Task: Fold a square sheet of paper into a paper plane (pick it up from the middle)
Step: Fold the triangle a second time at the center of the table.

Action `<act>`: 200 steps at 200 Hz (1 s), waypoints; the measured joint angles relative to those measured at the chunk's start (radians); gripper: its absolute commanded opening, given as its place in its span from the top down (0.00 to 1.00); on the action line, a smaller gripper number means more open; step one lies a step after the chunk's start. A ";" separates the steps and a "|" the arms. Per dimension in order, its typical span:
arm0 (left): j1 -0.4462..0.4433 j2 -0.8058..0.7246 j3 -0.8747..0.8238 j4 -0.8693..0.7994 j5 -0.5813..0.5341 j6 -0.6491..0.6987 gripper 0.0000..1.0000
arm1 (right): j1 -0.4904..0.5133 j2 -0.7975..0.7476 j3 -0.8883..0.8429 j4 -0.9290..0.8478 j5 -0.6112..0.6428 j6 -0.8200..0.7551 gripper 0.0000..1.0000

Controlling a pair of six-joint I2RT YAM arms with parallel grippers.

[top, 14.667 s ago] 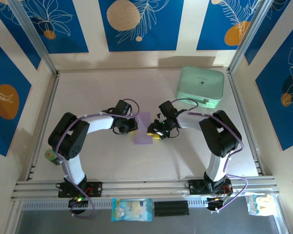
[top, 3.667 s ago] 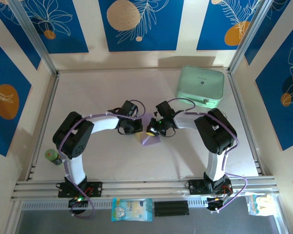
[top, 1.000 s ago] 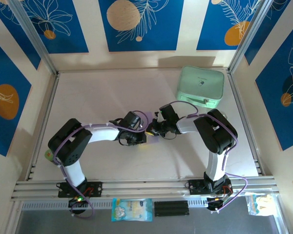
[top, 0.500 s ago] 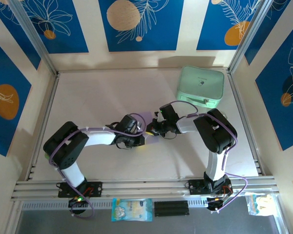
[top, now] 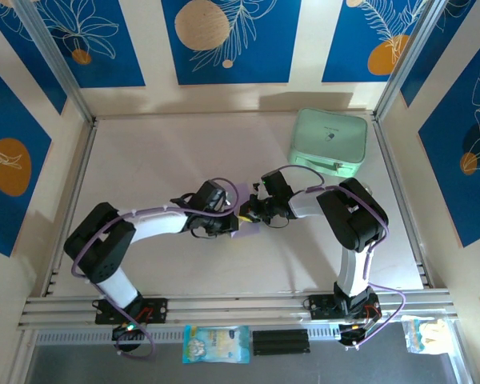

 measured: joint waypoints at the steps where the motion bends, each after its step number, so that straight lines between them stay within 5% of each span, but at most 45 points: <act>1: 0.000 0.002 0.001 0.000 0.000 0.000 0.90 | 0.000 0.000 0.000 0.000 0.000 0.000 0.99; 99: 0.010 0.090 0.018 -0.007 -0.026 -0.002 0.98 | -0.005 -0.001 0.009 -0.006 -0.011 -0.009 0.98; 200: 0.010 0.083 -0.014 0.051 -0.030 0.000 1.00 | -0.036 -0.087 0.028 -0.210 -0.027 -0.117 0.95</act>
